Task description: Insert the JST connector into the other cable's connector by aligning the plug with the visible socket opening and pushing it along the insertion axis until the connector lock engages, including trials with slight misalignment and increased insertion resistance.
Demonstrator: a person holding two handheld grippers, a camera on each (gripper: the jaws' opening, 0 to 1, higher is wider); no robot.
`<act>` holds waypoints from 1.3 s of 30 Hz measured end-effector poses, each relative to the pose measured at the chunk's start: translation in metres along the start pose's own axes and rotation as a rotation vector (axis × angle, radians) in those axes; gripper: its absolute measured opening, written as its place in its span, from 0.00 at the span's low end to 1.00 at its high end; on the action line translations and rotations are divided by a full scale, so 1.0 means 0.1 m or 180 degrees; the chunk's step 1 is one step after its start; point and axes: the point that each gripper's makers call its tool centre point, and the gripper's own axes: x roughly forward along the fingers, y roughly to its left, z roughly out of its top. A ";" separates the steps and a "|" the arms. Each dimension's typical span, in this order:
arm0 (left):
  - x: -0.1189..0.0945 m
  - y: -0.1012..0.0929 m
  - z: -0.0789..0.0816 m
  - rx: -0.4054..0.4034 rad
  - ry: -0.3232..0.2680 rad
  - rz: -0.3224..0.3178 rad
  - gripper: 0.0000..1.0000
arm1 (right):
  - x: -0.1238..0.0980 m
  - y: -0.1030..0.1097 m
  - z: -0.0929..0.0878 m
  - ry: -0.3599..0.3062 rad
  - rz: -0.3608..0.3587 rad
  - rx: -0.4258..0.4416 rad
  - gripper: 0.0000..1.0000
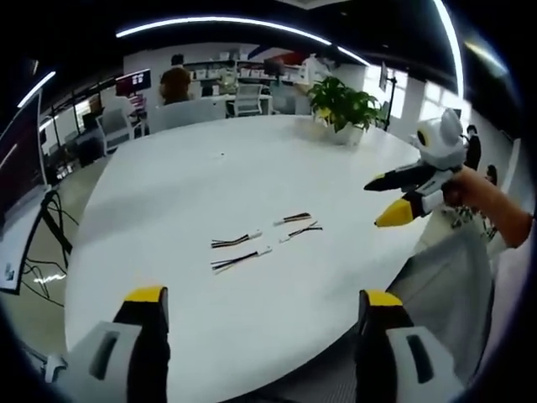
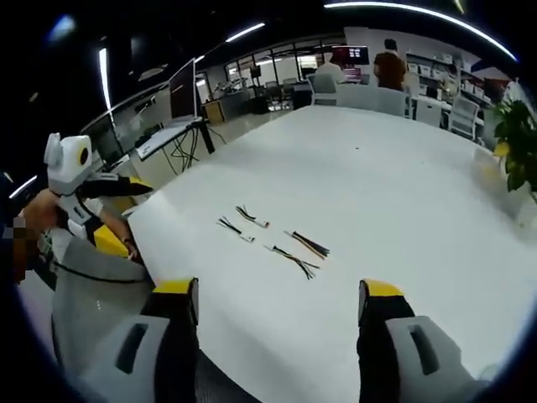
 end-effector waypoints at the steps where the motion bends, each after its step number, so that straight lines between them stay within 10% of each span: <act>1: 0.01 -0.01 0.00 0.0004 0.0011 -0.0021 0.91 | 0.00 -0.02 -0.02 0.0002 0.0002 -0.0006 0.74; 14: 0.16 0.03 0.17 0.0100 -0.0082 -0.0041 0.92 | -0.03 -0.30 0.18 -0.0414 -0.0127 -0.0451 0.55; 39: 0.45 0.51 0.59 0.0584 -0.0263 0.0076 0.75 | 0.11 -0.72 0.47 -0.0446 -0.0193 -0.0404 0.48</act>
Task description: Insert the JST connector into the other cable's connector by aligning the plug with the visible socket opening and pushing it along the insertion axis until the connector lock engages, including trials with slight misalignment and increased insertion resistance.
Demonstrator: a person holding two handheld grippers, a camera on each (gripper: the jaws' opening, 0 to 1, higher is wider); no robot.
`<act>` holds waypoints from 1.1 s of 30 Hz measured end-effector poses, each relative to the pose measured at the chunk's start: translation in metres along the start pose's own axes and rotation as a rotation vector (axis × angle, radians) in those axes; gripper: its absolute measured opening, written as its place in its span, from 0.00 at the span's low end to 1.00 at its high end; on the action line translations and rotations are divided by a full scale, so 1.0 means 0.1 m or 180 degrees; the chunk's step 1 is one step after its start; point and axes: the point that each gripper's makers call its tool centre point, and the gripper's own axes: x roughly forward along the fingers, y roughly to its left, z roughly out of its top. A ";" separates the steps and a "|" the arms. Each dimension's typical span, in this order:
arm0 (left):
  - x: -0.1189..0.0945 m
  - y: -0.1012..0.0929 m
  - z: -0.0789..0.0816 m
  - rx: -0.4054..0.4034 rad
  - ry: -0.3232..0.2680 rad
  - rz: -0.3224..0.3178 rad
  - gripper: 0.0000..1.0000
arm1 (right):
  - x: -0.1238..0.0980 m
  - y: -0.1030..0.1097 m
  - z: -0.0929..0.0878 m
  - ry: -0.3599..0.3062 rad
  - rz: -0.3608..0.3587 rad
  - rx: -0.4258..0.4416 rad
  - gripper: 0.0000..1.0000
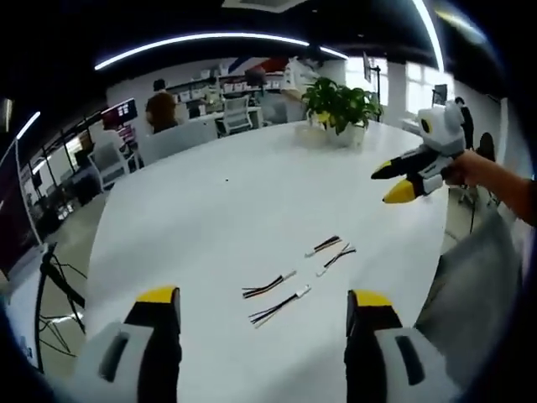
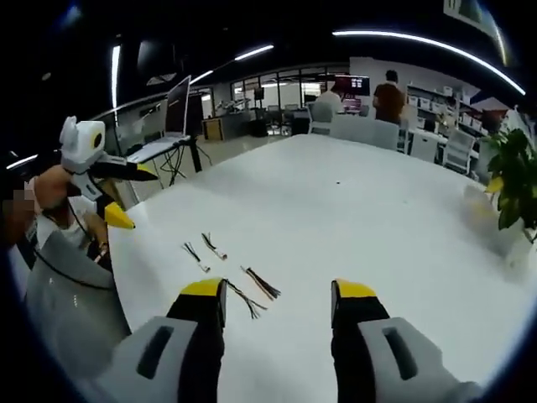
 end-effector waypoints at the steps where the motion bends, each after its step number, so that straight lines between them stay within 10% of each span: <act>1: 0.00 0.02 0.01 0.0022 -0.0008 -0.0002 0.71 | -0.01 -0.03 0.03 -0.0019 -0.0010 -0.0027 0.47; 11: 0.15 0.27 -0.07 0.0434 0.0196 0.0075 0.70 | 0.03 -0.27 0.28 -0.0114 -0.0038 -0.0183 0.44; 33: 0.75 0.13 -0.15 0.0826 0.0238 -0.0107 0.54 | 0.55 -0.01 0.01 0.0130 0.0410 -0.0236 0.31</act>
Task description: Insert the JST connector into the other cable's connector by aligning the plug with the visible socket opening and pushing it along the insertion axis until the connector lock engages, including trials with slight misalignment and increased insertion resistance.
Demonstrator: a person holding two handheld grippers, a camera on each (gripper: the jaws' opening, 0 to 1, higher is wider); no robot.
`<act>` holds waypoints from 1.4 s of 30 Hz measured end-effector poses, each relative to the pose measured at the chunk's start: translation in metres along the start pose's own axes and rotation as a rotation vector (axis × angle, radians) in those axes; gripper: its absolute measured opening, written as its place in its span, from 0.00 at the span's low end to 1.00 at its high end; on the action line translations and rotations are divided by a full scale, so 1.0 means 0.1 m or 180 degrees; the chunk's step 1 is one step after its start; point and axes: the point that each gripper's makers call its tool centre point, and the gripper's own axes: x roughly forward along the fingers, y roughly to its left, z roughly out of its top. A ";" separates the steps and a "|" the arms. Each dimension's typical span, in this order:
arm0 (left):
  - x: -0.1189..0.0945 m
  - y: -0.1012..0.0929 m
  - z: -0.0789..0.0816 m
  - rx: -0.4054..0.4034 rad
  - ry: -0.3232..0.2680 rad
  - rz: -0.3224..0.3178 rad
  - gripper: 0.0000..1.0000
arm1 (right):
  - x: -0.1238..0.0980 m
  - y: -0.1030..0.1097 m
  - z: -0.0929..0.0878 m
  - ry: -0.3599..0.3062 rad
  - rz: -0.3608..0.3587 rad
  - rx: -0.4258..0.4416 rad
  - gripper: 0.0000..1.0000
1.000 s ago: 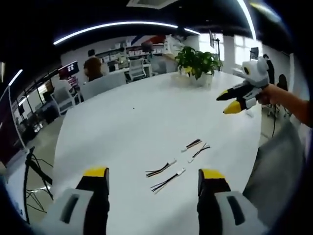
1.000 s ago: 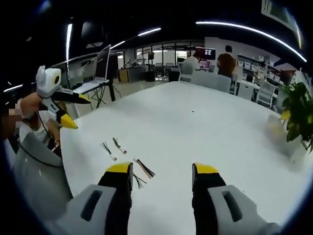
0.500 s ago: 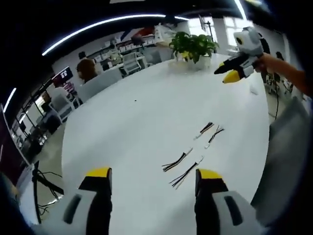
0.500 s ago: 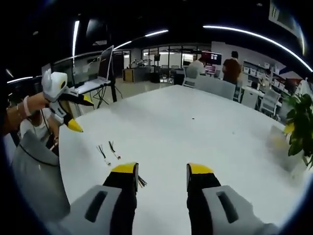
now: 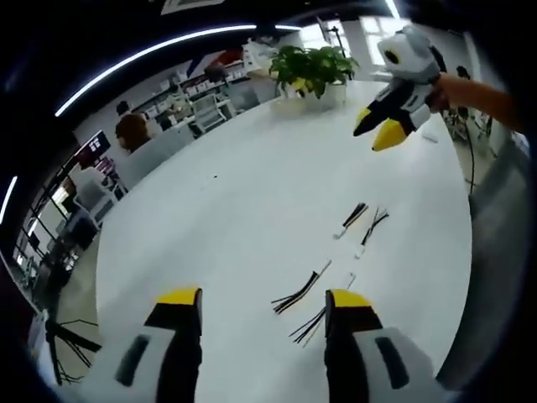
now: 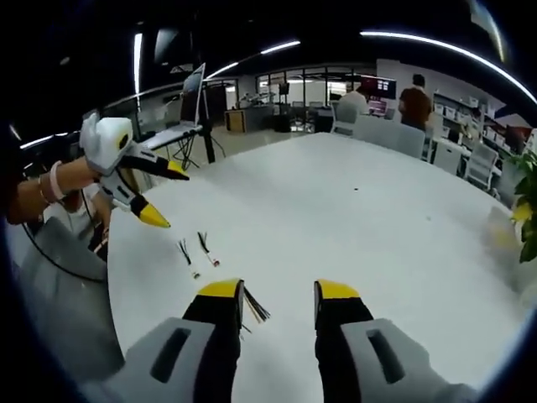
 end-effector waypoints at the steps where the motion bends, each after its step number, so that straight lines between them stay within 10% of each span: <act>1: 0.02 -0.02 -0.01 -0.0006 0.0003 -0.0030 0.53 | 0.01 0.01 0.00 0.0005 0.0012 -0.0006 0.31; 14: 0.20 -0.19 0.02 0.0008 -0.0148 -0.0402 0.35 | 0.29 0.25 -0.09 0.0087 0.0447 -0.0212 0.24; 17: 0.24 -0.32 0.12 -0.0397 -0.0381 -0.0709 0.26 | 0.37 0.23 -0.12 0.0114 0.0452 -0.0188 0.26; 42: 0.61 -0.54 -0.05 0.0068 -0.0295 -0.1135 0.14 | 0.75 0.39 -0.38 0.0262 0.0897 -0.0807 0.14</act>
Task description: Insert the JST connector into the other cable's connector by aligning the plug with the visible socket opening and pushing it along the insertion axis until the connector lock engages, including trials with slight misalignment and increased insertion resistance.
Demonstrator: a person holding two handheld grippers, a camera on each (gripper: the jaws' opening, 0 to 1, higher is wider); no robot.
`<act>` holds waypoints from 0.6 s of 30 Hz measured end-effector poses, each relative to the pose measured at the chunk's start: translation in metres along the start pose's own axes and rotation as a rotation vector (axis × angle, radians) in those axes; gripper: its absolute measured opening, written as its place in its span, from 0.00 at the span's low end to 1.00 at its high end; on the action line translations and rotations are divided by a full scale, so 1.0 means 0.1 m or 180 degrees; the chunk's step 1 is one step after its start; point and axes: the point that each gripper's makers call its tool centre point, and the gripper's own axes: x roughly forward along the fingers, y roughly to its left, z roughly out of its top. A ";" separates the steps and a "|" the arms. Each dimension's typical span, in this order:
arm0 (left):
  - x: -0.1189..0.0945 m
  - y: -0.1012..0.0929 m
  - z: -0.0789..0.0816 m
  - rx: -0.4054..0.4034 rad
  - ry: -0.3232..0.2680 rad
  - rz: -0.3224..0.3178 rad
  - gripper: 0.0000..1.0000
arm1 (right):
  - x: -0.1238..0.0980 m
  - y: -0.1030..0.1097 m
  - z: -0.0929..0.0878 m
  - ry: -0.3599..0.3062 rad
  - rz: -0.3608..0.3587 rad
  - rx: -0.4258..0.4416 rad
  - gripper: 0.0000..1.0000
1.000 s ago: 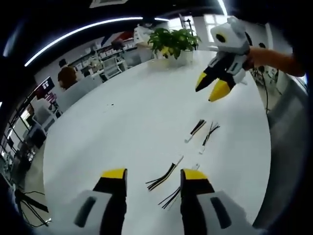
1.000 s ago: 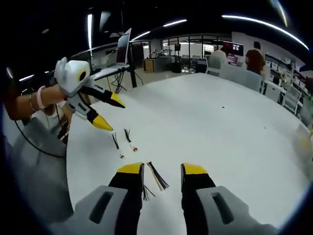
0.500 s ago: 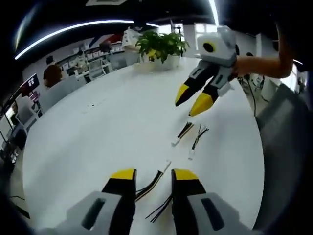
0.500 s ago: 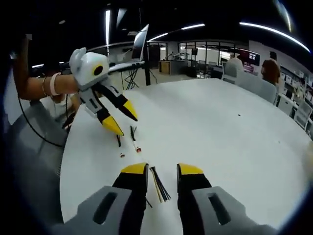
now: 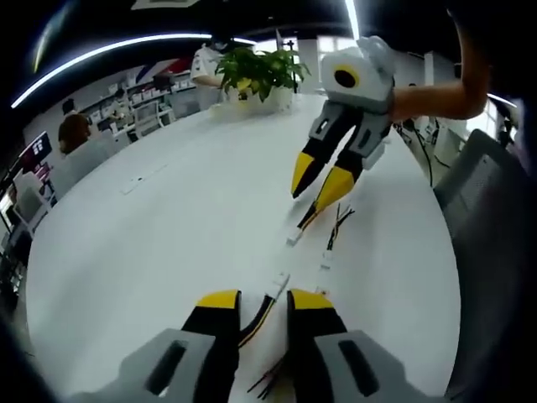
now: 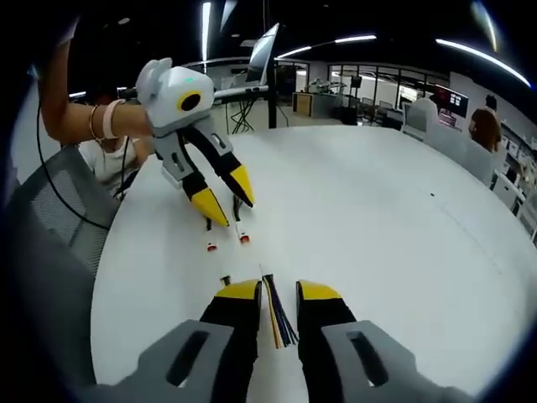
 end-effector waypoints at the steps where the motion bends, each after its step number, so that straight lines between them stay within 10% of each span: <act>1: 0.00 -0.01 0.00 -0.0002 -0.0011 -0.0013 0.13 | 0.01 0.00 0.00 0.0002 0.0006 -0.0012 0.14; 18: 0.07 -0.10 0.04 0.0302 -0.0110 -0.0192 0.09 | 0.19 0.08 0.00 -0.0079 0.0190 -0.0198 0.08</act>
